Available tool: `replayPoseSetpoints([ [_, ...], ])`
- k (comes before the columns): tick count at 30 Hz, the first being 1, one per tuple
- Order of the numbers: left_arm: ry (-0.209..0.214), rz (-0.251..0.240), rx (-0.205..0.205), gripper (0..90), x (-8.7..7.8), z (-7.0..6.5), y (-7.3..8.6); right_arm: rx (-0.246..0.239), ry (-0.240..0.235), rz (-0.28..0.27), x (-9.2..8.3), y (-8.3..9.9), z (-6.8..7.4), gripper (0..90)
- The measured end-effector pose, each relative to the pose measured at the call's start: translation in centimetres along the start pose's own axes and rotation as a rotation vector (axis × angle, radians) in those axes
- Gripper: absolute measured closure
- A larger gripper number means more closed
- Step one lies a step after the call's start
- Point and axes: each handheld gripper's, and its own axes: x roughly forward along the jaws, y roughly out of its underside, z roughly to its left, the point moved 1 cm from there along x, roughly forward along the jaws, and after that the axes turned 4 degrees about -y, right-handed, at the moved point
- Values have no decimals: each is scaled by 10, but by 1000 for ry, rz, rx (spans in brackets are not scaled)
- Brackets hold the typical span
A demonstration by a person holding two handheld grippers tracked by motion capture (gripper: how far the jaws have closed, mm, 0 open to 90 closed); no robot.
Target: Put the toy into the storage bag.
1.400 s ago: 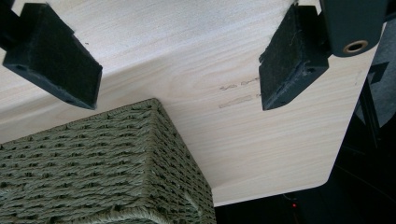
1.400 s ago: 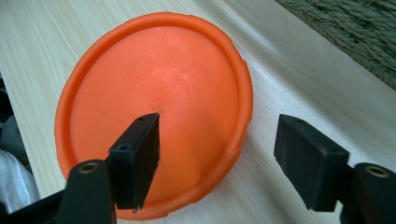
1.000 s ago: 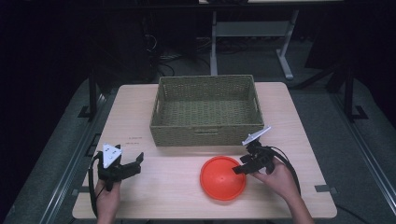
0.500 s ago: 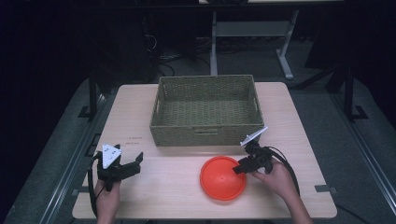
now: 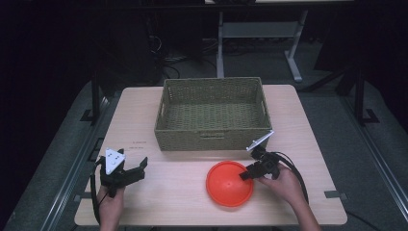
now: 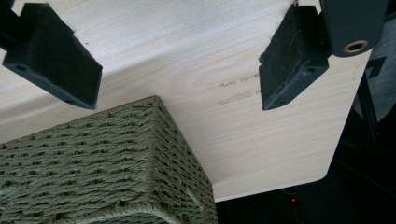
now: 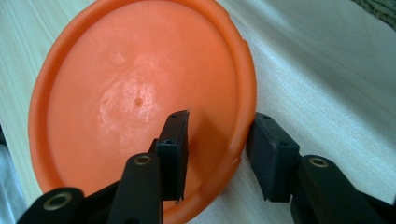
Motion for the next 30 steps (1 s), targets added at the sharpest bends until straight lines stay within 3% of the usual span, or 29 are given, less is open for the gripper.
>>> replayPoseSetpoints([
  [8, -3, -1, -2, 128, 0, 0, 0, -1, -3, -29, -6, 0, 0, 673],
  [12, -5, -2, 7, 128, 0, -1, 0, 26, -28, -45, -11, 1, -1, 725],
  [18, -6, -4, 9, 128, -1, 0, -1, 23, -41, -75, -18, 2, 2, 771],
  [24, -5, -10, 10, 128, -1, 0, -1, 7, -65, -125, -27, 1, 8, 818],
  [30, -7, -9, 10, 128, -1, -1, -1, -43, -35, -130, -34, -6, 19, 822],
])
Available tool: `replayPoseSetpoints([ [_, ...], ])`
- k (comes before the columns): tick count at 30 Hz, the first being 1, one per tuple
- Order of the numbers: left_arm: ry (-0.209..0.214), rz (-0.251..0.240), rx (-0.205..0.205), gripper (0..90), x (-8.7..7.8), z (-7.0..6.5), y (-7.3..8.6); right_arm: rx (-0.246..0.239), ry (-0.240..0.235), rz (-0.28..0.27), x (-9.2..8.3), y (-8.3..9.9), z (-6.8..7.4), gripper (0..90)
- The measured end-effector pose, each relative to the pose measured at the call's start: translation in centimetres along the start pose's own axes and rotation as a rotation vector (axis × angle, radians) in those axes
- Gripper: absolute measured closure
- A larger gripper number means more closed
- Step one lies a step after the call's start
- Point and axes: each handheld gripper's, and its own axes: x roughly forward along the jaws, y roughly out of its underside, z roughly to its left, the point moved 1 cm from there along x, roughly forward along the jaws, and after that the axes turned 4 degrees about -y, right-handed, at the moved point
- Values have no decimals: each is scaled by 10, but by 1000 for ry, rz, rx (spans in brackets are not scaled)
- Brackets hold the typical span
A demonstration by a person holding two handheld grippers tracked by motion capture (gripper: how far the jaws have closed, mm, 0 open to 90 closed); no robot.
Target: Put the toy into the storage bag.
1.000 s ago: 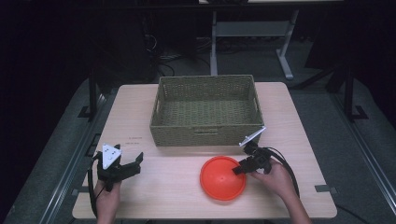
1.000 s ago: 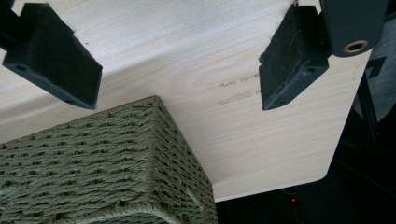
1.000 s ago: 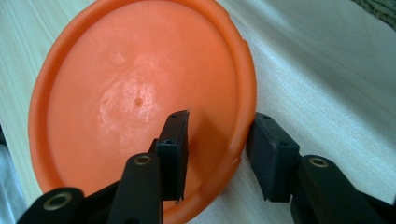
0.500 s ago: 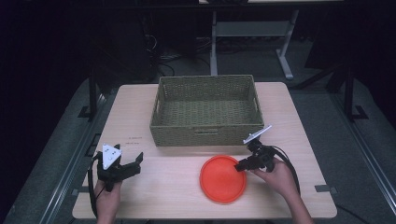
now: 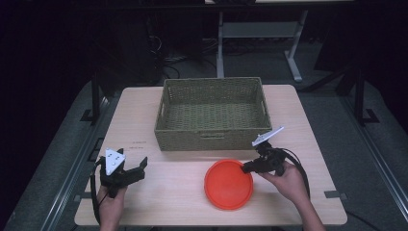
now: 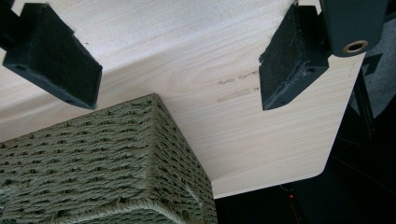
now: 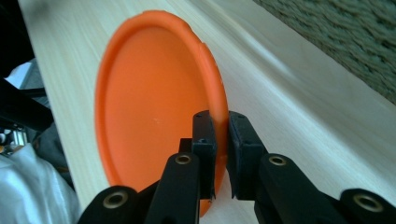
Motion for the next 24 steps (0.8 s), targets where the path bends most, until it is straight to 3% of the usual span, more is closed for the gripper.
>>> replayPoseSetpoints([
  [10, -4, -2, -1, 128, -1, 1, 0, -44, -5, -18, -16, -9, 16, 822],
  [13, -6, -5, 0, 128, -2, 1, 0, -61, 27, -27, -28, -15, 26, 823],
  [24, -10, -10, -4, 128, -2, 0, 0, -98, 61, -45, -57, -34, 36, 823],
])
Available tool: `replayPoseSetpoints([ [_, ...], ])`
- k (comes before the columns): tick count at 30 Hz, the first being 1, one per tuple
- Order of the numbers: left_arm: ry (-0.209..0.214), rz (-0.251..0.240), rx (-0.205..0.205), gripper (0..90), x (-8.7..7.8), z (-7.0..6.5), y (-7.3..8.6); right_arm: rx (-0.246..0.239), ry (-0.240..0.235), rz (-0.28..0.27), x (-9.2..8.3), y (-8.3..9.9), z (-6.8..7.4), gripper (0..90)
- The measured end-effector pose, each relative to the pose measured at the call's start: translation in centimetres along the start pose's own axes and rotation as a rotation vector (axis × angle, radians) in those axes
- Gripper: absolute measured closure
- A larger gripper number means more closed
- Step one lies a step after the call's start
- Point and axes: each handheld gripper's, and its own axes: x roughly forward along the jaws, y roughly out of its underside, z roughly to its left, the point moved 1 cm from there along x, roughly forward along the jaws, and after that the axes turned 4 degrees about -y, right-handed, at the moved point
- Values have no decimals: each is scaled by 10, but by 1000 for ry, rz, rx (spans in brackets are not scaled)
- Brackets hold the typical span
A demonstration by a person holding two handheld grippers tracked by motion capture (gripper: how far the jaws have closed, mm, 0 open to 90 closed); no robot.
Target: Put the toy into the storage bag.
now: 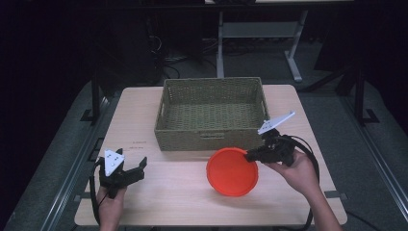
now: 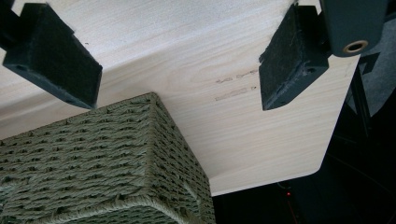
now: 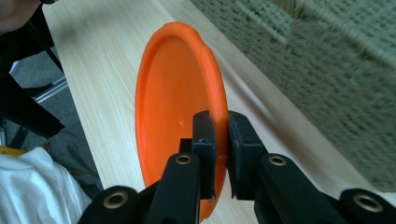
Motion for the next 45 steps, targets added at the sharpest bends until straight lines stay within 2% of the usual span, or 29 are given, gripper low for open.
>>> replayPoseSetpoints([
  [10, -2, 1, -2, 128, 0, 1, 0, -15, 55, 11, -20, -20, 2, 822],
  [17, -5, 3, -7, 128, 0, 1, 0, -11, 56, 12, -31, -31, -1, 823],
  [26, -3, 6, 4, 128, 1, 0, 0, -1, 86, 14, -45, -46, -11, 823],
  [45, -2, 6, 6, 128, 1, 0, 0, -3, 107, 3, -61, -77, -20, 822],
])
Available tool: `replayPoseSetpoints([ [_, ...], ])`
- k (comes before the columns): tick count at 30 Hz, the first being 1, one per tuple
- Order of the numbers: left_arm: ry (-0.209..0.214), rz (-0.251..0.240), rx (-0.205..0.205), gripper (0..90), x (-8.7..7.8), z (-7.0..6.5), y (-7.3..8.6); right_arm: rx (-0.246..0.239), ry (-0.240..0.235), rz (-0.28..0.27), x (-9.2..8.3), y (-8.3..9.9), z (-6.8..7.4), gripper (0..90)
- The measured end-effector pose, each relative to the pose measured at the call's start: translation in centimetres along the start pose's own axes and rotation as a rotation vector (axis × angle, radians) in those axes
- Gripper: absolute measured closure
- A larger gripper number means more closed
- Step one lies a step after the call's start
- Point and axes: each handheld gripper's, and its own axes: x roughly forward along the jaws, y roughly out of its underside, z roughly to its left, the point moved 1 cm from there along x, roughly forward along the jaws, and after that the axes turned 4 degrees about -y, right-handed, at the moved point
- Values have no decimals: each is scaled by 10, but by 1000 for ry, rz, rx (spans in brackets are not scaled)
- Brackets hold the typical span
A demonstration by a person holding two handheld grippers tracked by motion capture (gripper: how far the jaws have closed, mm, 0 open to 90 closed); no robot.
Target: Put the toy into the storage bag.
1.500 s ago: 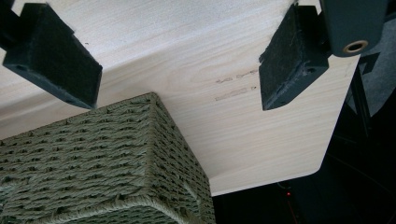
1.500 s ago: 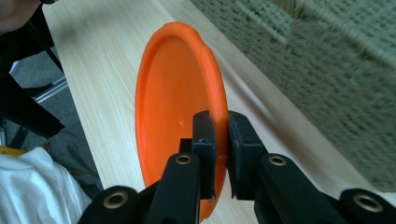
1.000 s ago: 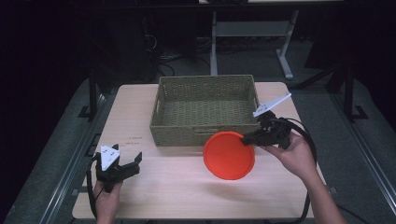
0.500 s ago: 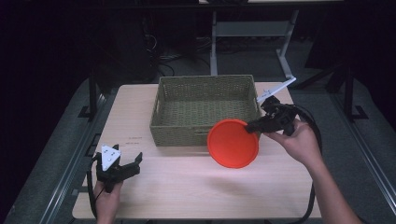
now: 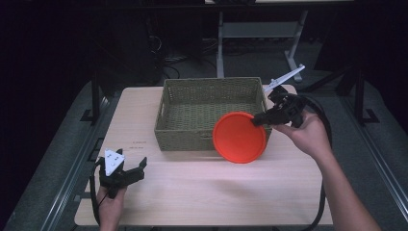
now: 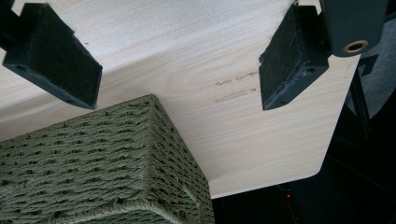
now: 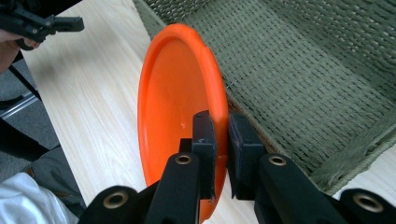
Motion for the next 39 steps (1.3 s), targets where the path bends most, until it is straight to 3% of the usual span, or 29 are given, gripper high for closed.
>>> replayPoseSetpoints([
  [25, 2, -4, -9, 128, 0, 1, 0, 64, 35, -22, -9, -35, -26, 821],
  [39, 4, -5, -9, 128, 0, 1, 0, 103, 62, -17, -4, -61, -42, 821],
])
